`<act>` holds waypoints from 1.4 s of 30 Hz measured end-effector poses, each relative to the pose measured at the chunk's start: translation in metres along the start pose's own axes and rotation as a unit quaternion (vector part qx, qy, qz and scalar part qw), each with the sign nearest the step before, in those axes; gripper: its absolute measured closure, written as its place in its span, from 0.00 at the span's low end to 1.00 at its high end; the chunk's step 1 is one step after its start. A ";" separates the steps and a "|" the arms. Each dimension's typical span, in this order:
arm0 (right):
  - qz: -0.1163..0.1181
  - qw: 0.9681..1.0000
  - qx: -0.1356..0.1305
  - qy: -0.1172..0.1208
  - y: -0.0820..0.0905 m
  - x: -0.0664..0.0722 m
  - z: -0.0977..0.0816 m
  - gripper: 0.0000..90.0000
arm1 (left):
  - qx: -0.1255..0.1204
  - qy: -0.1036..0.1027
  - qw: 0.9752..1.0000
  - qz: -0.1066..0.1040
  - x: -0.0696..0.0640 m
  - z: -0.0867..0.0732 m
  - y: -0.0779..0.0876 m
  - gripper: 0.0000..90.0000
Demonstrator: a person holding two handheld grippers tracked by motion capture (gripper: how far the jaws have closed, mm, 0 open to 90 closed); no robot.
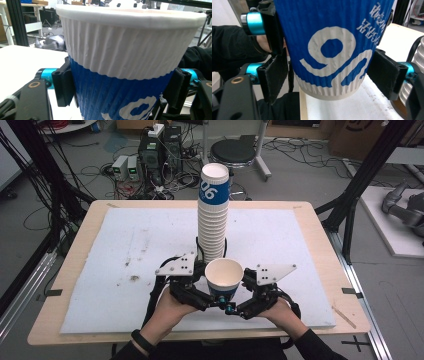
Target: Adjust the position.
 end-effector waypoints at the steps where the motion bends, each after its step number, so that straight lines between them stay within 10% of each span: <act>1: -0.001 1.000 0.000 0.001 0.000 0.000 0.000 0.31 | 0.001 -0.001 1.000 0.000 0.000 0.000 0.000 0.28; 30: 0.000 1.000 0.014 0.007 -0.003 0.000 -0.005 0.33 | -0.014 -0.002 1.000 0.013 -0.002 0.007 0.004 0.24; 42: 0.010 1.000 -0.024 -0.006 -0.003 0.003 0.003 0.24 | -0.015 -0.007 1.000 0.006 -0.004 0.005 0.002 0.26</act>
Point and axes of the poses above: each handheld gripper's, and its own axes: y roughly backward along the jaws, z roughly out of its top, x roughly to its left, the point moved 6 cm from there along -y, roughly forward along the jaws, and after that the axes turned 3 degrees about z, right-handed, at the moved point
